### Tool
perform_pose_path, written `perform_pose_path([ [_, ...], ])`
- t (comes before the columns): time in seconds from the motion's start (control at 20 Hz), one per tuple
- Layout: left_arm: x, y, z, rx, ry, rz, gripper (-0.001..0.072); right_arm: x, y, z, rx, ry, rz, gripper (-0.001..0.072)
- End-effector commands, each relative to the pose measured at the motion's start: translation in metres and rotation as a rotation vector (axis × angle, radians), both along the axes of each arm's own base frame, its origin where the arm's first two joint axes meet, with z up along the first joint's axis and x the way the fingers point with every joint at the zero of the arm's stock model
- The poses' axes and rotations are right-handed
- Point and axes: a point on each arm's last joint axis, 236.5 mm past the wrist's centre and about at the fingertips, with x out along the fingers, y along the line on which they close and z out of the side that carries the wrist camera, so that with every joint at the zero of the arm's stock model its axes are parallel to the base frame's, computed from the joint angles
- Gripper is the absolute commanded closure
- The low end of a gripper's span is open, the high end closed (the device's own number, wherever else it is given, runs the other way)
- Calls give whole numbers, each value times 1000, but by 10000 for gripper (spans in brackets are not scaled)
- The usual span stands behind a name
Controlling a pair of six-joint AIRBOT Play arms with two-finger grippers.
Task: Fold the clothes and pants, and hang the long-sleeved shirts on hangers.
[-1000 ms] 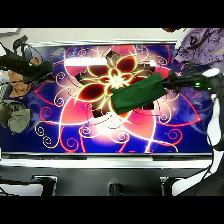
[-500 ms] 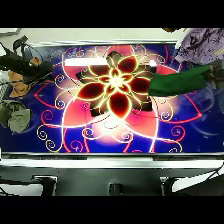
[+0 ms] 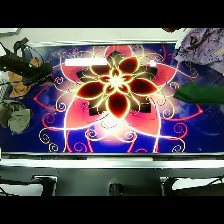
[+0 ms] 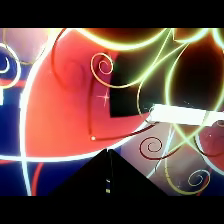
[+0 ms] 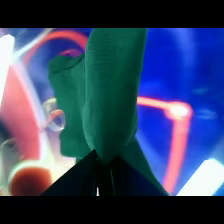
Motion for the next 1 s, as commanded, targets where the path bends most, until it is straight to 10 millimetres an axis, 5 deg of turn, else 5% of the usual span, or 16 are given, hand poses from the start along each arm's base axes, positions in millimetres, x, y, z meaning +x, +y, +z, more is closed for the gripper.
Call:
perform_pose_path([
  [0.0, -3, 0, 0, -6, 15, 17, 685, -57, -17, -10, -52, 201, -107, 686],
  [0.3, -3, 0, 0, -6, 14, 15, 685, -137, -6, -48, -91, 442, -170, 683],
  [0.95, -3, -1, 0, -6, 14, 14, 685, -250, 50, -126, -48, 734, -185, 681],
])
